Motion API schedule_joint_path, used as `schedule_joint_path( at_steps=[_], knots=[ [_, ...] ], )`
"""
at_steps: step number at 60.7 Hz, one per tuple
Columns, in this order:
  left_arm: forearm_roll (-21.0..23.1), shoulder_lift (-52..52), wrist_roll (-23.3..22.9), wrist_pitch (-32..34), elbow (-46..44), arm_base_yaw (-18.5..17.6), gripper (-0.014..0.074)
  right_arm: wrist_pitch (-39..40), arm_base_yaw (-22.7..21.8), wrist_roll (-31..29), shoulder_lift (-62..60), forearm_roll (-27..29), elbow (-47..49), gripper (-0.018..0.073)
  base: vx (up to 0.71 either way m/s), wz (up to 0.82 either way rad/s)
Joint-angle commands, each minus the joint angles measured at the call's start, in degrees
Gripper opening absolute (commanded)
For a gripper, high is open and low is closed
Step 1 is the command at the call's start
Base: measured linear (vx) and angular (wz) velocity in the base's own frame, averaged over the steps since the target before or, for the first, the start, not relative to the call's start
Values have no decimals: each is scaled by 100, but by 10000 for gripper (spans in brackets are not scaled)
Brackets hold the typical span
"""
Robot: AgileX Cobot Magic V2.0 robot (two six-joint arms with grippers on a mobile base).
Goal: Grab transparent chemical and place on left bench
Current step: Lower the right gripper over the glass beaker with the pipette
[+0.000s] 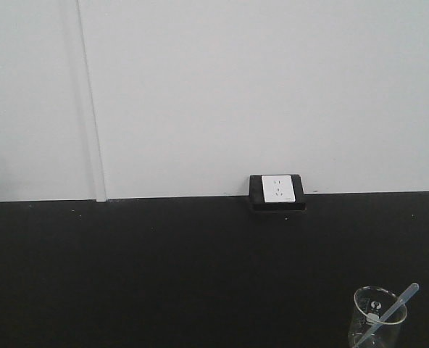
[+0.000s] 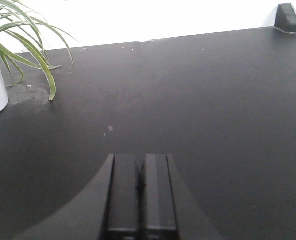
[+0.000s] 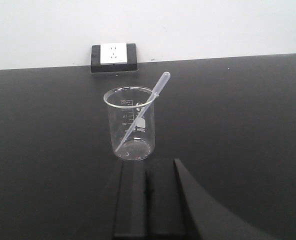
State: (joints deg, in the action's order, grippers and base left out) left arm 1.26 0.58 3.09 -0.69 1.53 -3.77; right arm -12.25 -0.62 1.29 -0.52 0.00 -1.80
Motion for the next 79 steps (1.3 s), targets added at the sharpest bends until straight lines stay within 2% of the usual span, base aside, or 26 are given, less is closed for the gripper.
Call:
schedule_joint_path(
  at_steps=[1, 55, 62, 79],
  knots=[
    [4, 110, -45, 449, 93, -10, -4, 478, -16, -12, -52, 0, -29, -7, 0, 0],
    [4, 110, -45, 449, 93, -10, -4, 544, -16, -12, -52, 0, -29, -7, 0, 0],
    [4, 110, -45, 449, 93, -10, -4, 818, -16, -12, -52, 0, -29, -7, 0, 0],
    [4, 110, -45, 449, 93, -10, -4, 2044, -16, 67, -52, 164, -29, -7, 0, 0]
  ],
)
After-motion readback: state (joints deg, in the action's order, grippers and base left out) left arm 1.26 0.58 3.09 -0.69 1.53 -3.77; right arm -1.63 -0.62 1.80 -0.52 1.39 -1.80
